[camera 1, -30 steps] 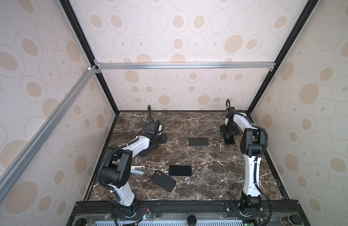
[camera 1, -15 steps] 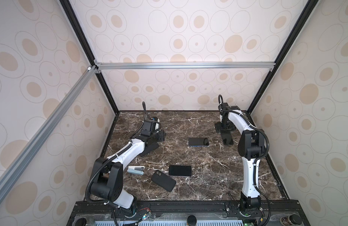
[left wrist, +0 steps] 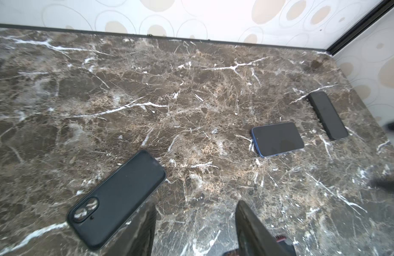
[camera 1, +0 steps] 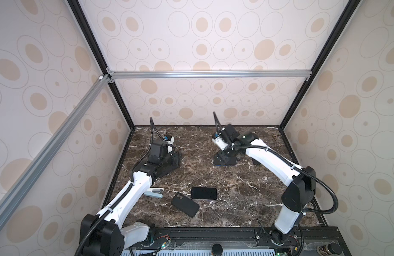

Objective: Put the phone into the phone case

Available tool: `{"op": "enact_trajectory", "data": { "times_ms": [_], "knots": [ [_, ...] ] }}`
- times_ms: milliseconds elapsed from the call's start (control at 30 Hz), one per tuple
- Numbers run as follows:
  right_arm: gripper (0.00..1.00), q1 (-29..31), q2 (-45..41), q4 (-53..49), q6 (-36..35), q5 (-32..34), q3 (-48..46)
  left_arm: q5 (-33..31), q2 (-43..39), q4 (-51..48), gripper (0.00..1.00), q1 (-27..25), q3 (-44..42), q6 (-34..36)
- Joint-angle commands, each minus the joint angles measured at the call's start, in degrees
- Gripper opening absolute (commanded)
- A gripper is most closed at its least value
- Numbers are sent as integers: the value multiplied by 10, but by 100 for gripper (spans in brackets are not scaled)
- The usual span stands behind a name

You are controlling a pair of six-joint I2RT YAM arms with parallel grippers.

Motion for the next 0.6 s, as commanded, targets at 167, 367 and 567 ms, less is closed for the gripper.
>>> {"op": "enact_trajectory", "data": {
  "times_ms": [167,367,567],
  "knots": [
    [91,85,-44,181,-139,-185,-217,15,-86,-124,58,-1,-43,-43],
    [92,108,34,157,-192,-134,-200,79,-108,-143,59,-1,-82,-92],
    [92,111,67,153,-214,-98,-190,77,-106,-155,59,-1,-101,-98]
  ]
}}
